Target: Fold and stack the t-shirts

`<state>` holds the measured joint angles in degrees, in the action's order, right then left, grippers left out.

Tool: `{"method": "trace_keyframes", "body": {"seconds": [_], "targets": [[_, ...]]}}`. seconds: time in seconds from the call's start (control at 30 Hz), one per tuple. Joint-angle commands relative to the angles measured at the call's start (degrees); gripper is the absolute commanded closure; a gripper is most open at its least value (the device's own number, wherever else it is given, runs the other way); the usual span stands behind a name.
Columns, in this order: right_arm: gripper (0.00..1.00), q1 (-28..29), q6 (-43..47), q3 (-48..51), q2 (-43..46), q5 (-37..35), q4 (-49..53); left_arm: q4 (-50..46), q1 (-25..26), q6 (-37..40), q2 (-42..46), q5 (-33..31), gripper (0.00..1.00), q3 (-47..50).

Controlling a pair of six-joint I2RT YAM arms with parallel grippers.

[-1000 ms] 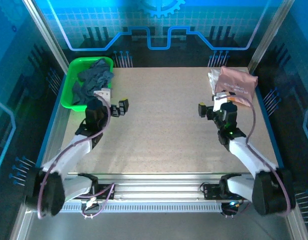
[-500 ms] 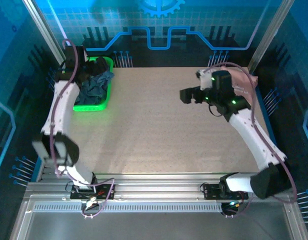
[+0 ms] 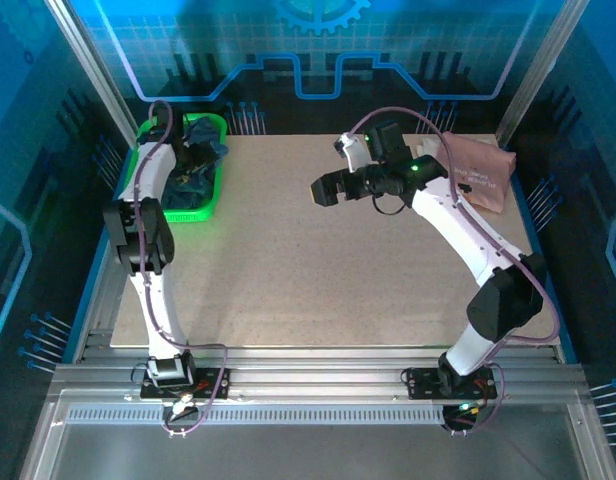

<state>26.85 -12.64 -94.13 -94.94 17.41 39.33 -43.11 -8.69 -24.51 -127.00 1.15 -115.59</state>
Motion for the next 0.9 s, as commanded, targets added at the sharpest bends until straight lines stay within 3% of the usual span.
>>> {"method": "trace_keyframes", "body": {"seconds": [0.0,0.27,0.33,0.43,0.5,0.77,0.87], "targets": [[0.00,0.4,0.4,0.6,1.9,2.0,2.5,3.9,-0.6,-3.1,-2.1,-0.2,0.17,-1.3],[0.00,-0.2,-0.2,4.0,4.3,3.0,2.0,6.8,-0.4,-4.8,-8.4,-1.4,0.34,-1.8],[0.00,-0.3,0.1,3.9,4.8,3.0,2.4,4.9,-0.5,-4.0,-10.3,-1.2,0.49,-3.7],[0.00,-0.5,0.8,3.7,5.7,2.5,2.9,4.4,-1.4,-3.1,-10.5,0.7,0.84,-4.9],[0.00,-1.0,0.7,4.3,6.5,2.1,2.6,5.5,-2.2,-2.6,-8.2,2.5,1.00,-4.7],[0.00,-3.4,-2.1,7.4,8.3,2.3,-1.6,12.1,-1.6,2.6,12.2,7.5,1.00,-7.0],[0.00,-4.8,-3.5,8.6,8.6,2.0,-3.3,14.7,2.4,5.8,21.5,7.9,1.00,-8.7]]}}
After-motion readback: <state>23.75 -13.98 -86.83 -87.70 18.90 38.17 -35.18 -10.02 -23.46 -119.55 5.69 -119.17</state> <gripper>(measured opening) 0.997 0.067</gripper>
